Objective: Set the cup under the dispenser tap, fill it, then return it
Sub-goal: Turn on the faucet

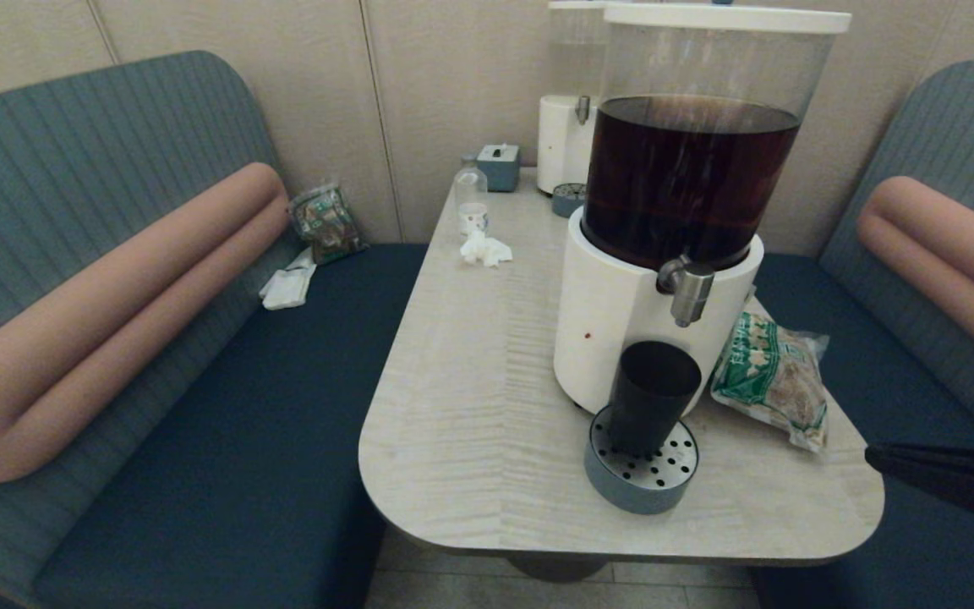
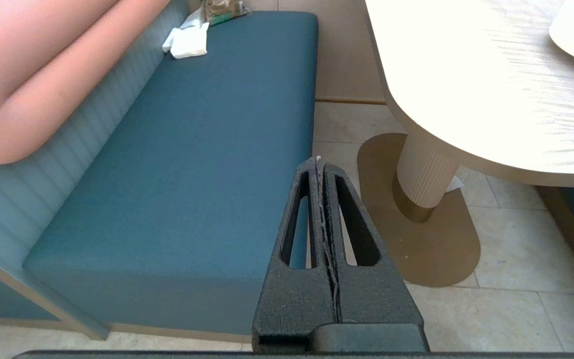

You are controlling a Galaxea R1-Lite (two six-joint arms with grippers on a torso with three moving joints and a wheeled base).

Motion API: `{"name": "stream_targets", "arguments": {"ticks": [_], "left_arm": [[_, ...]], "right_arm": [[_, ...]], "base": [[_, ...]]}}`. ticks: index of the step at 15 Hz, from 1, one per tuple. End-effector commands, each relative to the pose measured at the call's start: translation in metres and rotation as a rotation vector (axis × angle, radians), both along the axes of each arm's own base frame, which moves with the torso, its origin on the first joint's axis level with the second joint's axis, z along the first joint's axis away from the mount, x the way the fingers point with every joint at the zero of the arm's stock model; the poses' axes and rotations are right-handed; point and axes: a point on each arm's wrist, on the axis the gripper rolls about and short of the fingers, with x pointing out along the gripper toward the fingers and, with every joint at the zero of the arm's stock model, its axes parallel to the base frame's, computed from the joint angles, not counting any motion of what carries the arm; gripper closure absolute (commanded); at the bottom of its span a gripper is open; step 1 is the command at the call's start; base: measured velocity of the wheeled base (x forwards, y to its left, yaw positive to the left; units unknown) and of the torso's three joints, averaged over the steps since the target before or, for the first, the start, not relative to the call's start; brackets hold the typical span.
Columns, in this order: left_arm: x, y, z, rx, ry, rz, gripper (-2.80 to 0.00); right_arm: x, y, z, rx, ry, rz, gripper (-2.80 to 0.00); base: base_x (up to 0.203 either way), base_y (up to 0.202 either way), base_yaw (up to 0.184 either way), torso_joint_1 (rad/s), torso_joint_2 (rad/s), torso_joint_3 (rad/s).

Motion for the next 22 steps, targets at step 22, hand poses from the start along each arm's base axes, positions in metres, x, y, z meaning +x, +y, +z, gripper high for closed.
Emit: {"name": "stream_targets", "arguments": {"ticks": [22], "left_arm": [[0.0,0.0,0.0,-0.001,0.0,0.0,0.0]], "right_arm": [[0.071,0.085,0.137,0.179,0.345,-0.33,0.0]], "base": [[0.0,0.0,0.0,0.0,0.0,0.0]]}}
